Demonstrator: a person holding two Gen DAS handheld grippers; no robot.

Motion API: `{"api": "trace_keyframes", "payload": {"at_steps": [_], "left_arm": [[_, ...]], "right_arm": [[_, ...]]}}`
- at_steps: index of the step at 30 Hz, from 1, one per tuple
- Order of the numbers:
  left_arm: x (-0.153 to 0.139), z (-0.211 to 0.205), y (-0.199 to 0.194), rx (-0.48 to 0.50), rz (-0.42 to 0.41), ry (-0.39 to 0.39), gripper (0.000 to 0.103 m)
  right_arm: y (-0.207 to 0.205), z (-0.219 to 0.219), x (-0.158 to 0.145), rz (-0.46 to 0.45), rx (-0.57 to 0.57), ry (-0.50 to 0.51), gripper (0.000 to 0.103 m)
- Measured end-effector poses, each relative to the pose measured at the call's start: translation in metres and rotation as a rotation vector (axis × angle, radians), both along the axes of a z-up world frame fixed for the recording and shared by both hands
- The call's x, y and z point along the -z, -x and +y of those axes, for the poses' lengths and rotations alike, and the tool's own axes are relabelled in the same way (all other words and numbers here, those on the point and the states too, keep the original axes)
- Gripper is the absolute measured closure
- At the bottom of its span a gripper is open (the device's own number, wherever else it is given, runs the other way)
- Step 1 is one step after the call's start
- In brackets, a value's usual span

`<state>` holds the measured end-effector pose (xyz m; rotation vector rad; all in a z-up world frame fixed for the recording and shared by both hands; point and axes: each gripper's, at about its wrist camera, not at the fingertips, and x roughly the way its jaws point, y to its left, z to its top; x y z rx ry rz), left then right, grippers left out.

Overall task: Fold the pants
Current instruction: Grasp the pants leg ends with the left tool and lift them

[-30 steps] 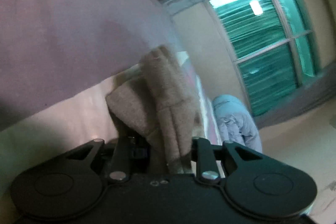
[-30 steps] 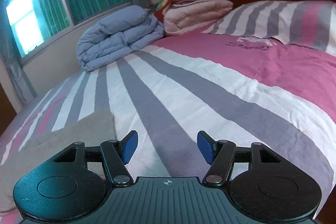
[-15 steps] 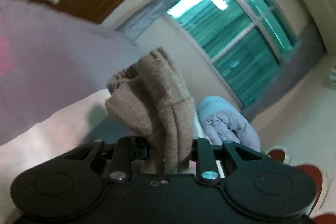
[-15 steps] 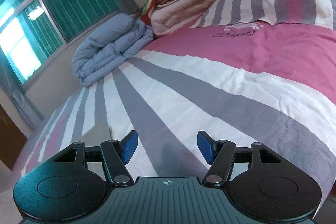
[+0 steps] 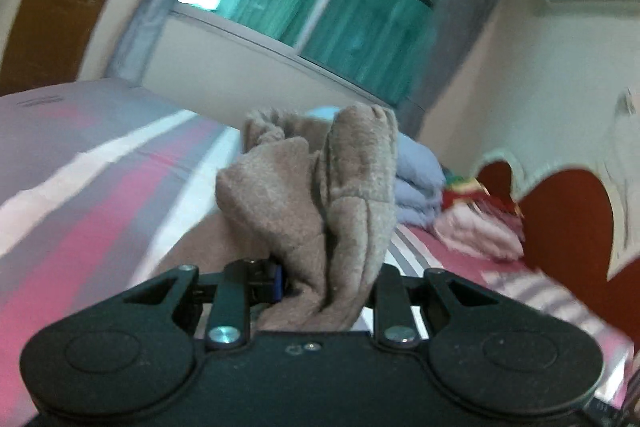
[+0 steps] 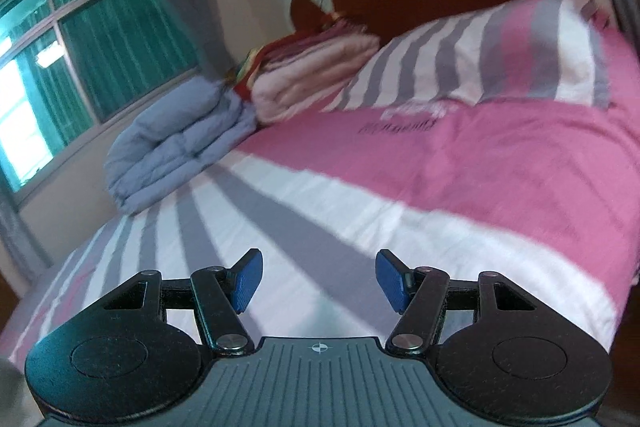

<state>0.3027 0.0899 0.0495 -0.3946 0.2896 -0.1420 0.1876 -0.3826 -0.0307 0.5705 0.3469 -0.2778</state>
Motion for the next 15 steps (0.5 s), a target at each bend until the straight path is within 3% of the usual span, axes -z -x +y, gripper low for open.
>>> {"api": "trace_keyframes", "payload": {"at_steps": [3,7,11,15], "left_arm": [[0.007,-0.039,-0.006,0.068,0.018,-0.072,0.089],[0.032,-0.079,-0.006,0.101,0.065,-0.143,0.089],[0.052,-0.113,-0.003,0.106,0.081,-0.251,0.089],[0.065,-0.152,0.009,0.109,0.076,-0.440,0.089]], "right_arm": [[-0.005,-0.006,0.002,-0.001,-0.004,0.027,0.041],[-0.021,-0.006,0.004,0.004,-0.035,0.136,0.041],[-0.027,-0.005,0.014,0.027,-0.061,0.115,0.041],[-0.031,-0.016,0.022,0.047,-0.043,0.060,0.041]]}}
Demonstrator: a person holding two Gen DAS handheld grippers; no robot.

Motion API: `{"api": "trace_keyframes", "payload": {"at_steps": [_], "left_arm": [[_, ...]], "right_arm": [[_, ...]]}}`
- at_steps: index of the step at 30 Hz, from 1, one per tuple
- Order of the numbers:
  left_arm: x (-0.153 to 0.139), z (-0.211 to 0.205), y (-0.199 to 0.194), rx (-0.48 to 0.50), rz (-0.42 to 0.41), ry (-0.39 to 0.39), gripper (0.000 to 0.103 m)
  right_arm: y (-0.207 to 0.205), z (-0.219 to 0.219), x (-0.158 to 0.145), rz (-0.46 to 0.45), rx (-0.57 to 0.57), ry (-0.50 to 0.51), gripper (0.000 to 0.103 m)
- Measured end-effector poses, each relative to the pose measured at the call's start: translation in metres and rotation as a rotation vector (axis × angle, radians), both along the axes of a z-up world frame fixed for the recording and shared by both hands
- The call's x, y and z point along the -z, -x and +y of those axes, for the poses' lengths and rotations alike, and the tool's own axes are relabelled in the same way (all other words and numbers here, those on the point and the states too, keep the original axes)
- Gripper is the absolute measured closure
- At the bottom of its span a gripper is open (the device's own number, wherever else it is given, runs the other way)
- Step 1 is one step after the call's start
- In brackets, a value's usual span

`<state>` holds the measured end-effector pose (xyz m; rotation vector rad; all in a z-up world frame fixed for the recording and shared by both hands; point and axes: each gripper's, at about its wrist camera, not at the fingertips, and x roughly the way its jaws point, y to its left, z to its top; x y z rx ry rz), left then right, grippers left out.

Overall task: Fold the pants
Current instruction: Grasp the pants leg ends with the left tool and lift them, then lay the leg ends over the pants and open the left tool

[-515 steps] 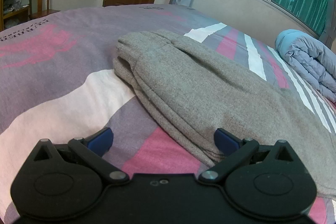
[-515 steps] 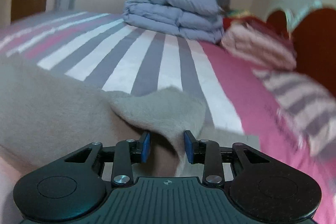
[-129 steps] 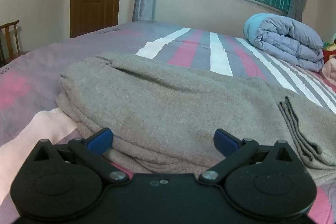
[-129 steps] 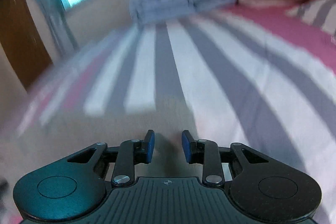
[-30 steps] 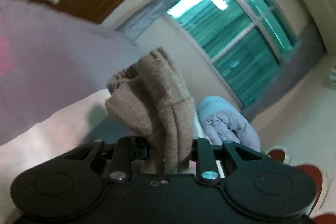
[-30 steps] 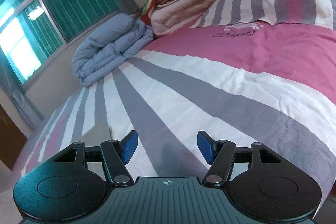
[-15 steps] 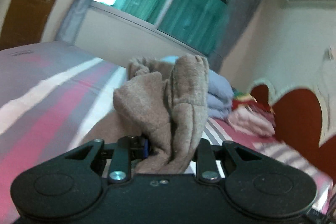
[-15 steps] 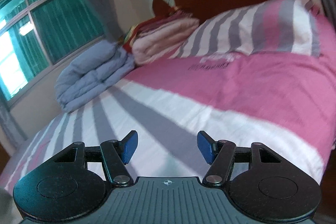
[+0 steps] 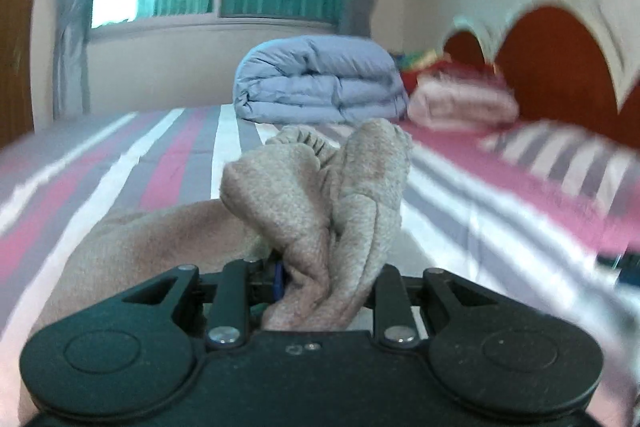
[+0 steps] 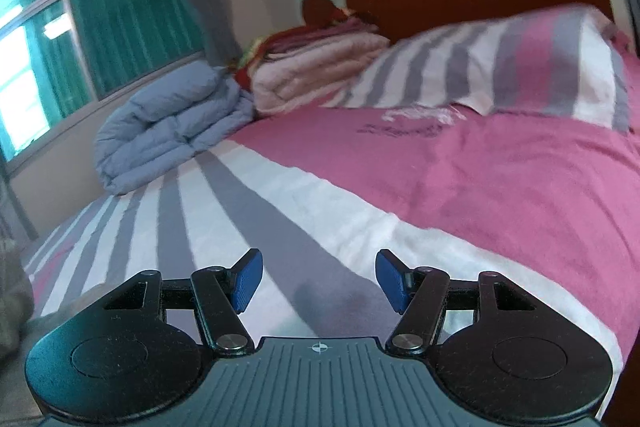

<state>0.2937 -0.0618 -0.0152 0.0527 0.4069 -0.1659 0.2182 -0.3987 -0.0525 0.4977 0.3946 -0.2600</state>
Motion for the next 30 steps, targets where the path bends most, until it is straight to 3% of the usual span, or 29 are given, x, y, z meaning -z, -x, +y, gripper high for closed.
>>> {"api": "trace_keyframes", "payload": {"at_steps": [10,13,14,16,18,19,22,25,28,30], "left_arm": [[0.031,-0.055,-0.007,0.052,0.058,-0.202,0.088],[0.042,-0.069,-0.004,0.062,0.066,-0.304,0.084],[0.044,-0.074,-0.002,0.067,0.063,-0.339,0.083],[0.047,-0.080,0.001,0.067,0.060,-0.393,0.067],[0.046,-0.082,0.006,0.072,0.052,-0.398,0.023],[0.044,-0.081,0.011,0.081,0.041,-0.388,0.017],[0.035,-0.074,0.026,0.120,0.016,-0.358,0.015],[0.020,-0.050,0.052,0.092,-0.084,-0.360,0.014],[0.006,0.006,0.075,-0.023,-0.133,-0.315,0.013],[0.003,0.052,0.084,-0.134,-0.125,-0.248,0.010]], "right_arm": [[-0.003,-0.007,0.007,0.025,0.013,-0.058,0.041],[-0.004,-0.010,0.009,0.029,0.021,-0.073,0.041],[-0.004,-0.011,0.009,0.030,0.024,-0.078,0.041],[-0.003,-0.012,0.010,0.032,0.029,-0.084,0.041],[-0.002,-0.012,0.009,0.033,0.031,-0.081,0.041],[-0.002,-0.011,0.009,0.035,0.033,-0.080,0.041],[0.000,-0.012,0.009,0.038,0.039,-0.079,0.041],[0.003,-0.013,0.007,0.040,0.046,-0.073,0.041],[0.008,-0.014,0.003,0.020,0.044,-0.072,0.041],[0.012,-0.012,-0.001,-0.011,0.023,-0.074,0.041]]}}
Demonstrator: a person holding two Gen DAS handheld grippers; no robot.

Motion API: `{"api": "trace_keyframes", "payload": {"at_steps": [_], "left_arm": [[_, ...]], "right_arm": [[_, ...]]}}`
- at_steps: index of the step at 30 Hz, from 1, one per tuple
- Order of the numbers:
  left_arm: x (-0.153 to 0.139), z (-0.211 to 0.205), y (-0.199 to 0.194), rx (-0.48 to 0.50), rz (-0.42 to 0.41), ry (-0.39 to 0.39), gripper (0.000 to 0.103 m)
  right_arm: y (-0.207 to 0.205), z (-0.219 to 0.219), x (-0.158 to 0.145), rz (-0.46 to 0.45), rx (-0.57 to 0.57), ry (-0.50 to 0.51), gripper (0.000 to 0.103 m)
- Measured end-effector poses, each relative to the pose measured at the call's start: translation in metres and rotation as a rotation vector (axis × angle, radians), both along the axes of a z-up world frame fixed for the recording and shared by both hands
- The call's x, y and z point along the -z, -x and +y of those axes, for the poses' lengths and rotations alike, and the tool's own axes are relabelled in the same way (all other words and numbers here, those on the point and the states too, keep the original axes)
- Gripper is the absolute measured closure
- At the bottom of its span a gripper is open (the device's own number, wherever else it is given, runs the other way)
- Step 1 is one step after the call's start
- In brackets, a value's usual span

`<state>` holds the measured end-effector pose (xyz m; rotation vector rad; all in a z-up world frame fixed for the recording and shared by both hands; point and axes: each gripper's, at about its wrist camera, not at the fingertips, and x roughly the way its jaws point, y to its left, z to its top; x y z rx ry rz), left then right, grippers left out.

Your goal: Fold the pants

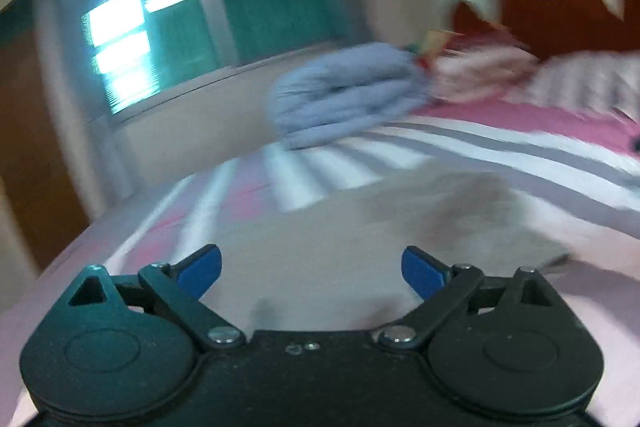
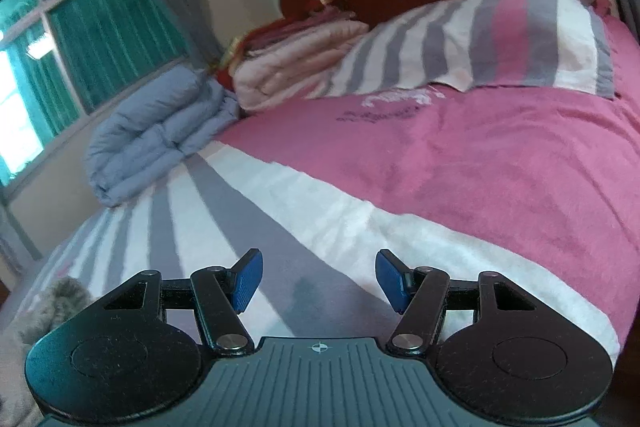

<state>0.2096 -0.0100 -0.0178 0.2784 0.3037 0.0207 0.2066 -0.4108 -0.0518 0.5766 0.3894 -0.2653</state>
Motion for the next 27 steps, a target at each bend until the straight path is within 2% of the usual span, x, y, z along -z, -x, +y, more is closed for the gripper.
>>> {"api": "trace_keyframes", "payload": {"at_steps": [3,6,9,12,15,16,20,22,23,25,27], "left_arm": [[0.000,0.059,0.003,-0.148,0.051,0.113,0.010],[0.004,0.104,0.008,-0.216,0.076,0.288,0.010],[0.013,0.126,0.011,-0.235,0.092,0.416,0.008],[0.028,0.136,0.016,-0.190,0.083,0.503,0.007],[0.036,0.145,0.013,-0.203,0.092,0.613,0.007],[0.038,0.146,0.013,-0.195,0.091,0.633,0.007],[0.042,0.151,0.009,-0.168,0.119,0.619,0.007],[0.046,0.157,0.008,-0.185,0.128,0.644,0.006],[0.047,0.160,0.009,-0.194,0.129,0.653,0.006],[0.048,0.166,0.010,-0.203,0.125,0.672,0.006],[0.049,0.172,0.012,-0.221,0.124,0.681,0.006]], "right_arm": [[0.002,0.015,-0.011,-0.061,-0.092,0.005,0.041],[0.000,0.048,-0.024,-0.130,-0.291,0.014,0.041],[-0.006,0.089,-0.035,-0.158,-0.482,0.034,0.041],[-0.014,0.118,-0.039,-0.154,-0.572,0.004,0.041],[-0.025,0.140,-0.040,-0.141,-0.628,-0.019,0.041],[-0.029,0.146,-0.040,-0.134,-0.644,-0.020,0.041],[-0.055,0.166,-0.032,-0.052,-0.674,-0.078,0.042],[-0.068,0.174,-0.026,-0.012,-0.673,-0.119,0.060],[-0.072,0.178,-0.024,0.008,-0.672,-0.128,0.081],[-0.080,0.178,-0.025,0.012,-0.657,-0.156,0.086],[-0.074,0.167,-0.030,-0.042,-0.599,-0.182,0.087]]}}
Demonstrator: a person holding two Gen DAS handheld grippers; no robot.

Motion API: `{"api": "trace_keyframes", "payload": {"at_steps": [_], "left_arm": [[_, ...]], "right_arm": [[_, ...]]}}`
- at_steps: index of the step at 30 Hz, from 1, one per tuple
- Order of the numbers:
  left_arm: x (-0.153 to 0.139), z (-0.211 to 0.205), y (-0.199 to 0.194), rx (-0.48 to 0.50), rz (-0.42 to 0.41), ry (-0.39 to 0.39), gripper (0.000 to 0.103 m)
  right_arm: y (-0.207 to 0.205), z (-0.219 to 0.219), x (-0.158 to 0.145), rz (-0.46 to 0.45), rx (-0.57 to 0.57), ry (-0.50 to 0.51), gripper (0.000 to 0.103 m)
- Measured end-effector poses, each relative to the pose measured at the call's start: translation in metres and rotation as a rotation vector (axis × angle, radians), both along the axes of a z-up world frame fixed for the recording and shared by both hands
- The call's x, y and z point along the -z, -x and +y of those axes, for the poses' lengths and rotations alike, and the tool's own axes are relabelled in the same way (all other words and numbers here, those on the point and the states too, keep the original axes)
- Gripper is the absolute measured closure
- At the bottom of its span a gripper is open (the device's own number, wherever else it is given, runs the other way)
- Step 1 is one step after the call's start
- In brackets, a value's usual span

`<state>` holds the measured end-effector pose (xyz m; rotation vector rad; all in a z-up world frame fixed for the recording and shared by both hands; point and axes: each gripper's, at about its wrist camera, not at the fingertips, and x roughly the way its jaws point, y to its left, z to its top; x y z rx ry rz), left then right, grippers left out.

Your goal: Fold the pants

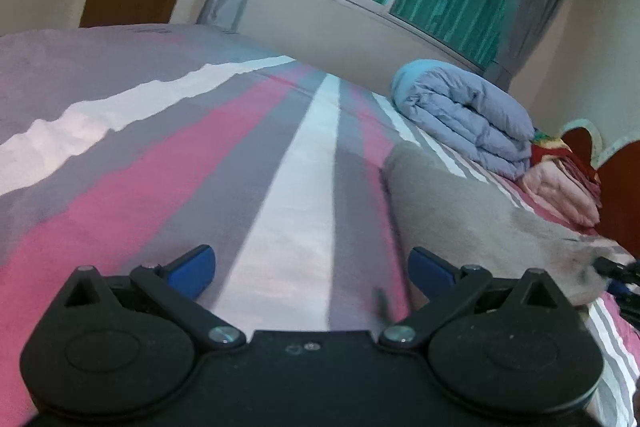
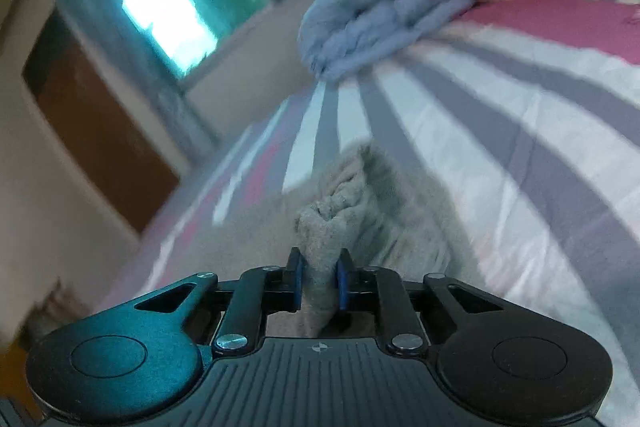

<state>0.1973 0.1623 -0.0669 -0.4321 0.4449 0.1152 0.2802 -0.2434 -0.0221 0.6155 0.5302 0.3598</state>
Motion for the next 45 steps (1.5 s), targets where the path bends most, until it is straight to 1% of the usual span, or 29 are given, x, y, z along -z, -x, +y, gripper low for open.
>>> {"api": "trace_keyframes", "payload": {"at_steps": [1,2,3,4,5,6,7,8,10,11,12,13,14,15,17,18,20,23,25,27,29,32,34,36,37,38,39,41,45], "left_arm": [[0.001,0.003,0.001,-0.005,0.000,0.005,0.006],[0.001,0.005,0.002,-0.008,0.000,0.012,0.006],[0.001,0.006,0.003,-0.011,0.001,0.012,0.006],[0.001,0.005,0.003,-0.013,0.001,0.010,0.006],[0.000,0.004,0.003,-0.016,0.003,0.005,0.006],[-0.001,0.002,0.003,-0.019,0.006,-0.003,0.006],[-0.002,0.001,0.004,-0.020,0.008,-0.010,0.006],[-0.002,-0.002,0.006,-0.018,0.008,-0.020,0.006],[-0.005,-0.006,0.007,-0.004,0.011,-0.045,0.006],[-0.006,-0.008,0.009,0.011,0.009,-0.060,0.007],[-0.008,-0.011,0.012,0.030,0.002,-0.074,0.011],[-0.010,-0.014,0.016,0.052,-0.007,-0.085,0.015],[-0.011,-0.019,0.020,0.080,-0.011,-0.096,0.024],[-0.012,-0.023,0.022,0.095,-0.008,-0.112,0.026],[-0.013,-0.033,0.026,0.111,0.001,-0.159,0.023],[-0.013,-0.039,0.028,0.119,0.003,-0.176,0.017],[-0.013,-0.045,0.030,0.131,0.002,-0.184,0.012],[-0.011,-0.057,0.028,0.167,0.008,-0.213,0.011],[-0.008,-0.062,0.022,0.182,0.027,-0.234,0.011],[-0.003,-0.063,0.016,0.185,0.038,-0.229,0.012],[0.000,-0.063,0.008,0.180,0.046,-0.240,0.015],[0.004,-0.061,0.000,0.152,0.060,-0.234,0.017],[0.008,-0.061,-0.005,0.150,0.062,-0.240,0.016],[0.016,-0.066,-0.012,0.167,0.063,-0.286,0.012],[0.017,-0.068,-0.013,0.170,0.065,-0.298,0.011],[0.017,-0.067,-0.013,0.171,0.062,-0.289,0.012],[0.017,-0.063,-0.010,0.170,0.056,-0.265,0.016],[0.013,-0.058,-0.005,0.157,0.049,-0.253,0.020],[0.009,-0.053,0.004,0.166,0.058,-0.280,0.021]], "right_arm": [[0.004,-0.007,0.000,-0.015,0.022,-0.017,0.087],[0.007,-0.012,0.003,-0.014,0.037,-0.012,0.087],[0.004,-0.012,0.009,0.009,0.032,0.016,0.087],[-0.001,-0.011,0.019,0.055,0.020,0.036,0.087],[-0.004,-0.013,0.028,0.088,0.013,0.021,0.087],[-0.005,-0.016,0.032,0.086,0.014,-0.002,0.087],[-0.005,-0.018,0.032,0.079,0.011,-0.008,0.086],[-0.002,-0.020,0.027,0.065,0.011,-0.001,0.080],[0.010,-0.021,0.015,-0.005,0.048,0.056,0.066],[0.018,-0.024,0.009,-0.045,0.060,0.087,0.064],[0.024,-0.025,0.006,-0.065,0.063,0.112,0.061],[0.035,-0.027,0.004,-0.084,0.068,0.143,0.060],[0.045,-0.029,0.002,-0.101,0.075,0.167,0.060],[0.052,-0.032,0.003,-0.106,0.082,0.178,0.058],[0.054,-0.035,0.007,-0.073,0.100,0.139,0.056],[0.058,-0.037,0.008,-0.069,0.106,0.131,0.055],[0.063,-0.038,0.008,-0.077,0.108,0.127,0.054],[0.068,-0.038,0.006,-0.075,0.107,0.130,0.053],[0.065,-0.040,0.007,-0.067,0.113,0.125,0.053],[0.069,-0.043,0.007,-0.061,0.132,0.118,0.052],[0.070,-0.046,0.009,-0.055,0.140,0.110,0.052],[0.071,-0.043,0.008,-0.051,0.131,0.131,0.052],[0.071,-0.039,0.007,-0.054,0.117,0.152,0.052],[0.070,-0.035,0.009,-0.052,0.106,0.169,0.052],[0.068,-0.033,0.010,-0.048,0.101,0.178,0.052],[0.067,-0.031,0.012,-0.041,0.096,0.183,0.052],[0.065,-0.030,0.013,-0.035,0.094,0.188,0.052],[0.062,-0.027,0.015,-0.023,0.096,0.204,0.052],[0.062,-0.024,0.016,-0.011,0.095,0.214,0.052]]}}
